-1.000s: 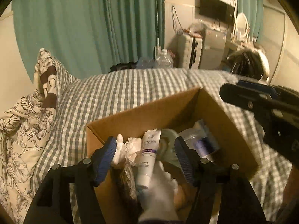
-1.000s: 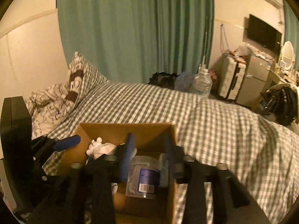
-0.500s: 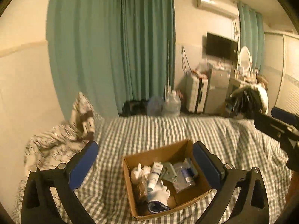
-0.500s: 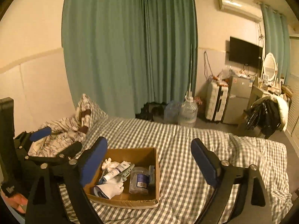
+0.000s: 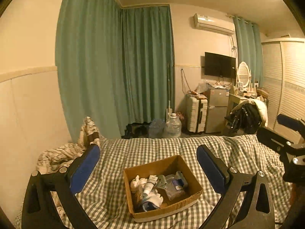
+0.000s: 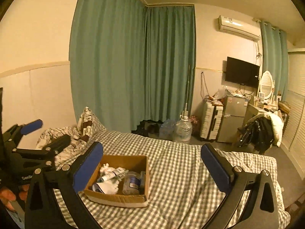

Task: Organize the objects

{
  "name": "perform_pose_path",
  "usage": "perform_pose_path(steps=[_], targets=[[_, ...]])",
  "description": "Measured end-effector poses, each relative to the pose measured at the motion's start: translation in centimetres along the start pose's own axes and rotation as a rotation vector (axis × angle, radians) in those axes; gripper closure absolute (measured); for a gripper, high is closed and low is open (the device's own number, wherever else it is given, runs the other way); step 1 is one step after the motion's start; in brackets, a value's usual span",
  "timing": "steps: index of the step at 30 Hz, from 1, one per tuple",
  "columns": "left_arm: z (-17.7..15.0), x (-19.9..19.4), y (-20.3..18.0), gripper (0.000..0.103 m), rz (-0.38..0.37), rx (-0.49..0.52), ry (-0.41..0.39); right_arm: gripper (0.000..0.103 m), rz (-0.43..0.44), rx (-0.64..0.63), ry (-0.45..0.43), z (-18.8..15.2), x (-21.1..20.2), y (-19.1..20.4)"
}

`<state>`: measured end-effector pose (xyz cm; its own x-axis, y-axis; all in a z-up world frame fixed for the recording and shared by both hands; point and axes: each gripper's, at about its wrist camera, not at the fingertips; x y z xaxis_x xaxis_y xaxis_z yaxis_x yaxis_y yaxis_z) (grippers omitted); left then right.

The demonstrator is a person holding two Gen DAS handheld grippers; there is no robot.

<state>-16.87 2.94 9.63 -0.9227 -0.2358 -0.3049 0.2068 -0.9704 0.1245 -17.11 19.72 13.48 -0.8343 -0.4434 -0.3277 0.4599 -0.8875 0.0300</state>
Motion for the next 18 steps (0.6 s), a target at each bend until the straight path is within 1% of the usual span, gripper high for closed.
perform_pose_path(steps=[4,7,9,12,13,15,18], targets=[[-2.7,-1.2,0.1,0.000,0.053,-0.008,-0.017,0.000,-0.007,-0.006,-0.010,-2.0,-0.8,-0.1],[-6.3,-1.1,0.3,0.000,0.077,-0.014,-0.008,0.000,-0.003,0.016,-0.016,-4.8,-0.1,-0.3],[-8.3,-0.4,0.4,0.000,0.080,-0.018,0.006,0.000,0.016,0.020,-0.024,-6.8,0.9,-0.4],[-10.8,1.0,0.5,0.000,0.106,-0.046,0.042,0.000,0.012,0.045,0.014,-9.6,3.4,-0.4],[-11.5,1.3,0.6,0.000,0.095,-0.063,0.061,0.000,0.015,0.052,0.025,-10.5,4.0,-0.4],[-12.5,2.0,0.8,0.000,0.069,-0.086,0.090,0.000,0.013,0.064,0.075,-12.3,5.6,-0.4],[-13.6,2.9,0.3,0.000,0.061,-0.056,0.135,0.000,0.015,0.048,0.114,-13.6,7.3,-0.3]])
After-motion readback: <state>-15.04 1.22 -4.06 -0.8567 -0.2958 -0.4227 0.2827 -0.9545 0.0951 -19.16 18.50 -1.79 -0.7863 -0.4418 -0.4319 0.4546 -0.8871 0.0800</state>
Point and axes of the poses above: each gripper's, at about its wrist camera, not at the fingertips, and x roughly the way its jaws point, y to its left, z to its top, and after that the axes turned 14 degrees about z, right-handed
